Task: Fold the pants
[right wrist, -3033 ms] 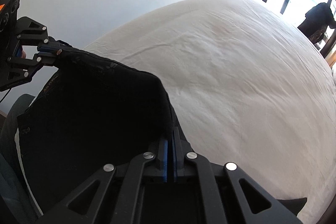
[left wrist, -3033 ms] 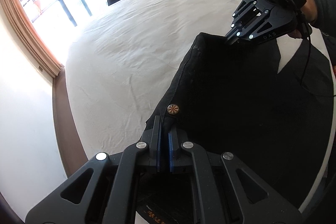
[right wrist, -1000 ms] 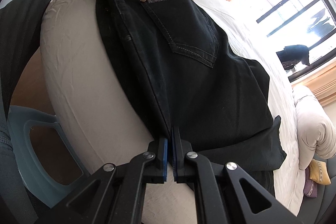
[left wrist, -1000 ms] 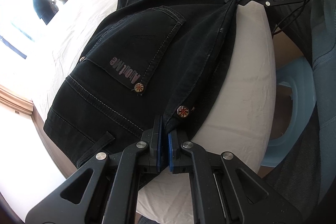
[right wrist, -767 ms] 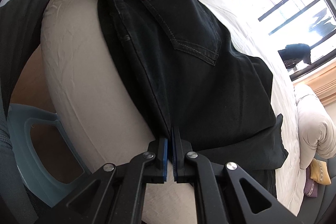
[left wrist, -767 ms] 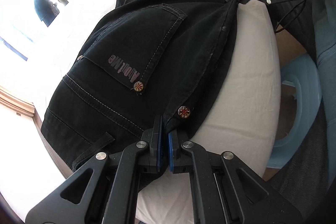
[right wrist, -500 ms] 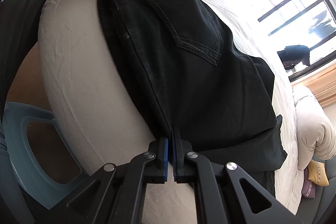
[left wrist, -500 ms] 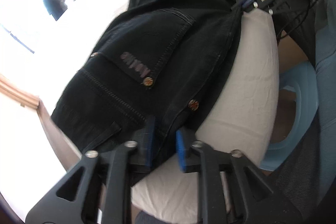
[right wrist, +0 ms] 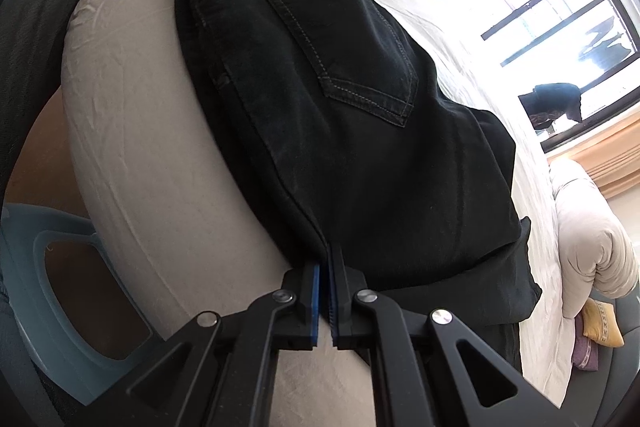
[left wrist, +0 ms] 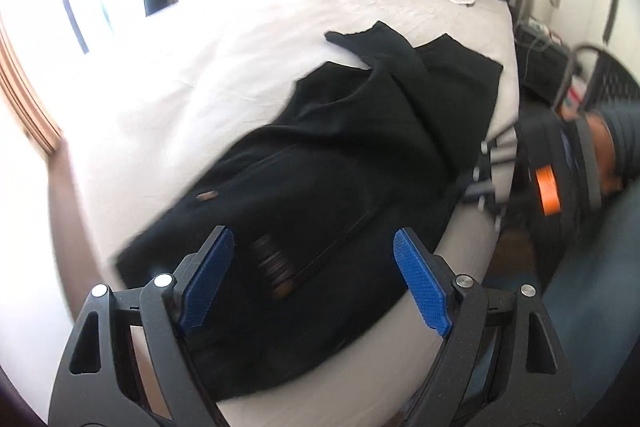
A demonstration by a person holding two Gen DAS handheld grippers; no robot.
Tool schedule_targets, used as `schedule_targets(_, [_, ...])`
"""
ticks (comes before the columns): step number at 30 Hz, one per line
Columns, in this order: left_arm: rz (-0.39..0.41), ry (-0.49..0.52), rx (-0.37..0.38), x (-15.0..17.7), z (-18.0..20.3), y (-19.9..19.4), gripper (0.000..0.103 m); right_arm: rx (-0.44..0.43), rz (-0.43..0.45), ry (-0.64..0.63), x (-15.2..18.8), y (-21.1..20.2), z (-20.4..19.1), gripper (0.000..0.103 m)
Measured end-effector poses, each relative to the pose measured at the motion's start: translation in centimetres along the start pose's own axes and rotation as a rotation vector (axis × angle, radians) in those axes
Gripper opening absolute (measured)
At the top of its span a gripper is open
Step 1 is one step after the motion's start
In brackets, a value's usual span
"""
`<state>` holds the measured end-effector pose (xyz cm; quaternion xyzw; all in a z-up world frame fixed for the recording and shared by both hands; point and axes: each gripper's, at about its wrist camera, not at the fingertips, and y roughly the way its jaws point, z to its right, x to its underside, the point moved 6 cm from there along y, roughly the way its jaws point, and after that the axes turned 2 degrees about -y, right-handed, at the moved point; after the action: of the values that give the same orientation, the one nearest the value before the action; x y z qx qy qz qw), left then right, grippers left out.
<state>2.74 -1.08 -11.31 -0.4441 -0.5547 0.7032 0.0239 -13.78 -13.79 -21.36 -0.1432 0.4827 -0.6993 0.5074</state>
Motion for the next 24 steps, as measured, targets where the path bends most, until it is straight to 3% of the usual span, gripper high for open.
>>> schedule_targets(2, [-0.017, -0.038, 0.039, -1.3, 1.1, 3.1, 0.081, 0.0, 0.006, 0.017, 0.0, -0.1, 0.2, 0.008])
schedule_targets(4, [-0.038, -0.092, 0.059, -2.6, 1.9, 5.7, 0.077, 0.009, 0.019, 0.047, 0.2, -0.5, 0.7, 0.021])
schedule_targets(6, [-0.06, -0.141, 0.076, -3.5, 2.5, 7.8, 0.067, 0.017, 0.036, 0.082, 0.5, -1.1, 1.4, 0.048])
schedule_targets(8, [-0.087, -0.16, 0.085, -4.0, 3.4, 9.6, 0.064, 0.006, 0.064, 0.145, 1.1, -1.9, 2.5, 0.062])
schedule_targets(13, [-0.188, -0.139, 0.03, -2.1, 4.4, 14.4, 0.063, -0.077, 0.102, 0.336, 2.6, -3.6, 5.5, 0.063])
schedule_targets(18, [-0.174, -0.145, 0.023, -3.1, 4.6, 14.0, 0.059, -0.103, 0.131, 0.662, 4.9, -3.9, 13.5, 0.063])
schedule_targets(22, [-0.076, -0.171, 0.063, -7.0, 4.8, 12.3, 0.059, -0.071, 0.136, 0.875, 6.5, -2.9, 21.2, 0.064])
schedule_targets(24, [-0.079, -0.162, 0.063, -8.3, 4.9, 13.5, 0.059, -0.077, 0.147, 0.943, 6.7, -2.1, 24.1, 0.068])
